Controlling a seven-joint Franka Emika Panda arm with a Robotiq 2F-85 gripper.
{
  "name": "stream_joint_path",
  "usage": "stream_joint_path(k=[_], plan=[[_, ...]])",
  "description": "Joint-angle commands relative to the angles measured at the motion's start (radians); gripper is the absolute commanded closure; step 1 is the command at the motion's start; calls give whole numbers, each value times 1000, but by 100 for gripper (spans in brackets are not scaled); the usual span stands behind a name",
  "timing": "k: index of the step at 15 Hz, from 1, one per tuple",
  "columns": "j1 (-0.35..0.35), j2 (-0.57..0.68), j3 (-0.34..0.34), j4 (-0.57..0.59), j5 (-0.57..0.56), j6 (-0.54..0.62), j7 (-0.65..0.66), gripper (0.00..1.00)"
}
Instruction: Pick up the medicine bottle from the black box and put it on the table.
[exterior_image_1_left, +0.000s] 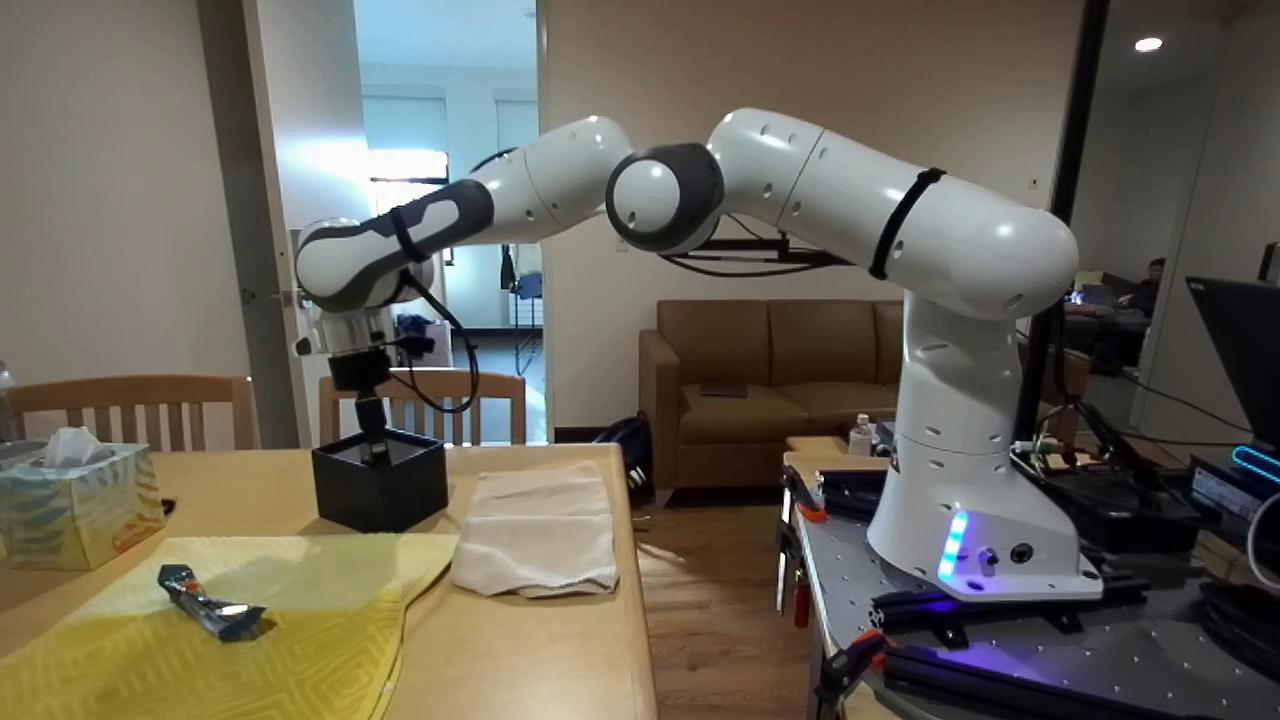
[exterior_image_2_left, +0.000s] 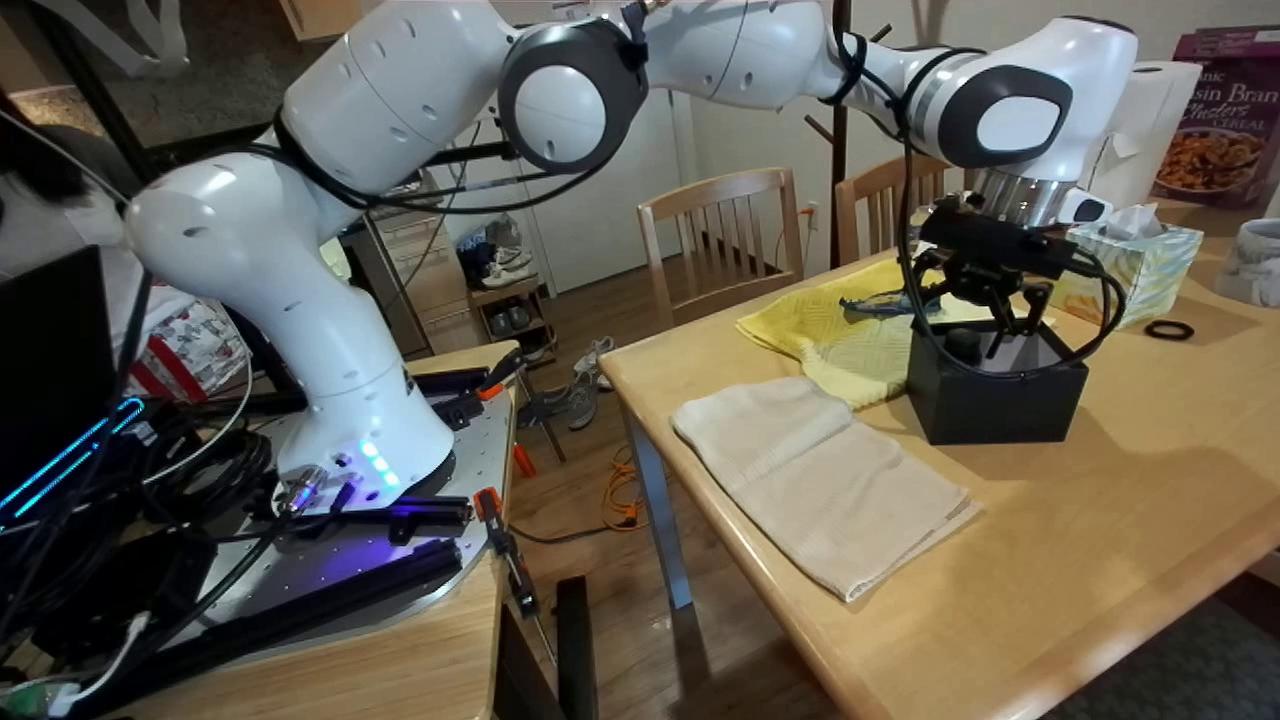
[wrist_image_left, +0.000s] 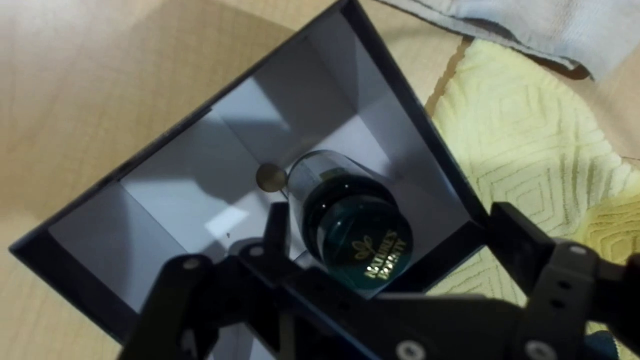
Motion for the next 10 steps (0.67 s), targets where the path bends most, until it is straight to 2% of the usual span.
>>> stream_joint_path(k=[1, 6, 10], plan=[[-1, 33, -2, 55, -8, 34, -21, 0], [0, 28, -14, 42, -15, 81, -24, 0], [-3, 43, -18, 46, -13, 72, -32, 0]])
